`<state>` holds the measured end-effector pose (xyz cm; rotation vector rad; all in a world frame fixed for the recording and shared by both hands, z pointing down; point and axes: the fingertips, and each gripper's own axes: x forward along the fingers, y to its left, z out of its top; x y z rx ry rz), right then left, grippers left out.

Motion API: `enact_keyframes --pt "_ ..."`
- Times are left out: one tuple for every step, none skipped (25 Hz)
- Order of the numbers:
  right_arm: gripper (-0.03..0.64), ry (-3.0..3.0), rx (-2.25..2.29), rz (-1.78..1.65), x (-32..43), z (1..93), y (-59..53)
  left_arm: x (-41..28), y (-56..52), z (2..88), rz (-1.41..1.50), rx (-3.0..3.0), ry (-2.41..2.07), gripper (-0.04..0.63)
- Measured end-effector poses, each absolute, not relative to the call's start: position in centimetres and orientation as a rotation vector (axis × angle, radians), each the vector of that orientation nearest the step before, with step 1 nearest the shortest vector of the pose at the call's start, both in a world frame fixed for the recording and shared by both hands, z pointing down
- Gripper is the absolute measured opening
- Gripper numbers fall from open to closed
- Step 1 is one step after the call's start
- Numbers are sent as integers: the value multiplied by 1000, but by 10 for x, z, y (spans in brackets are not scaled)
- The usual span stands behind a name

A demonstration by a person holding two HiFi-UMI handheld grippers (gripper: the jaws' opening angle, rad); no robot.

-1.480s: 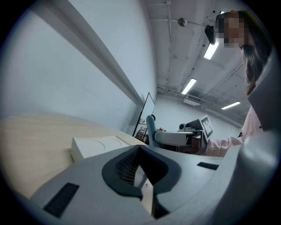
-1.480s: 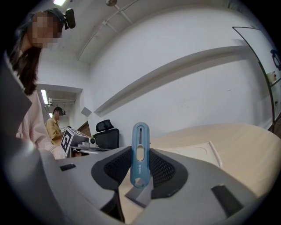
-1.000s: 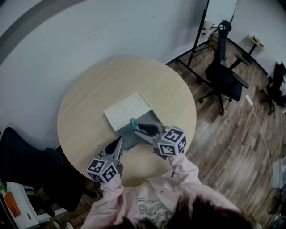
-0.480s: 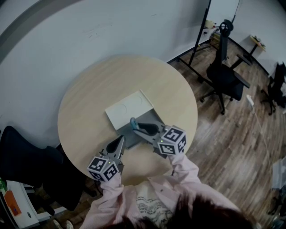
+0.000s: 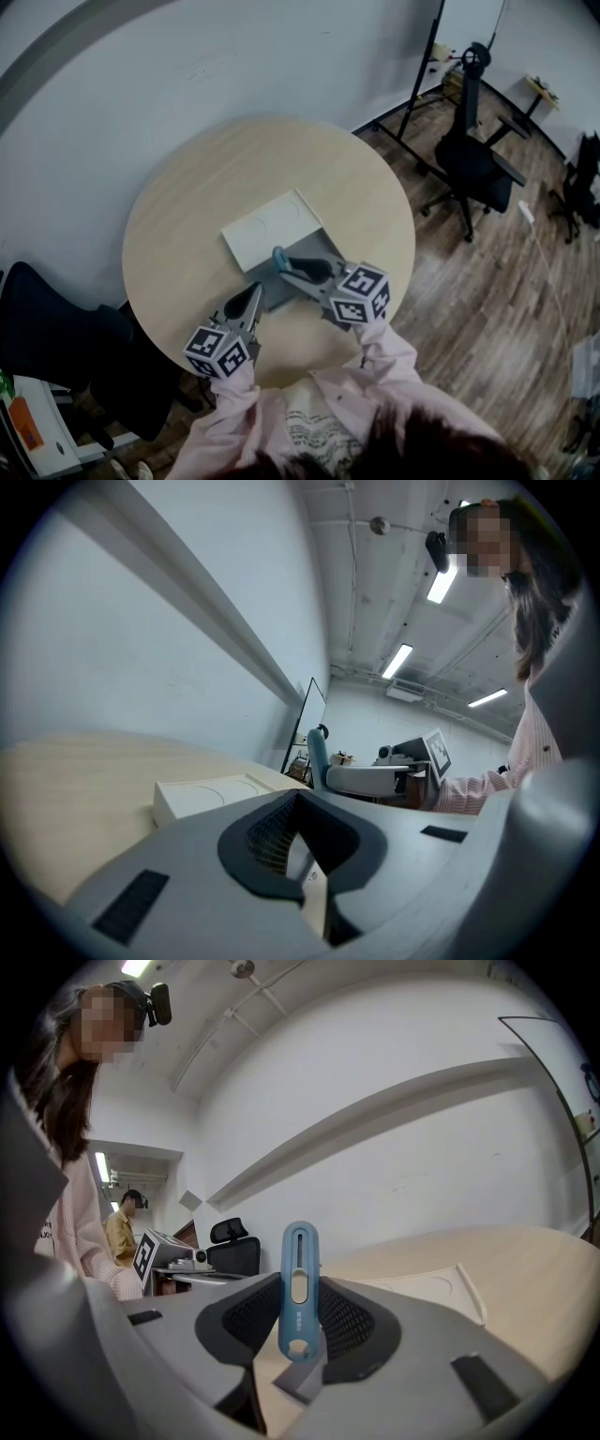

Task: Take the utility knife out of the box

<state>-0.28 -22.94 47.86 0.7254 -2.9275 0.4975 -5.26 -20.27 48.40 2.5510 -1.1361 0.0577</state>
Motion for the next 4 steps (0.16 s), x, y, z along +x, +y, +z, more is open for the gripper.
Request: enact_keyframes --pt "138 -2927 723 497 -3 479 -229 -52 -203 484 59 2552 -1136 8" --pt "137 -2926 721 497 -3 479 -229 -52 -203 484 62 2553 -1135 8" --pt "138 -2925 719 497 -3 479 -229 -51 -203 484 64 2554 -1135 7" --pt "138 -2925 717 497 -3 480 -229 -51 -202 485 67 2555 -1134 8"
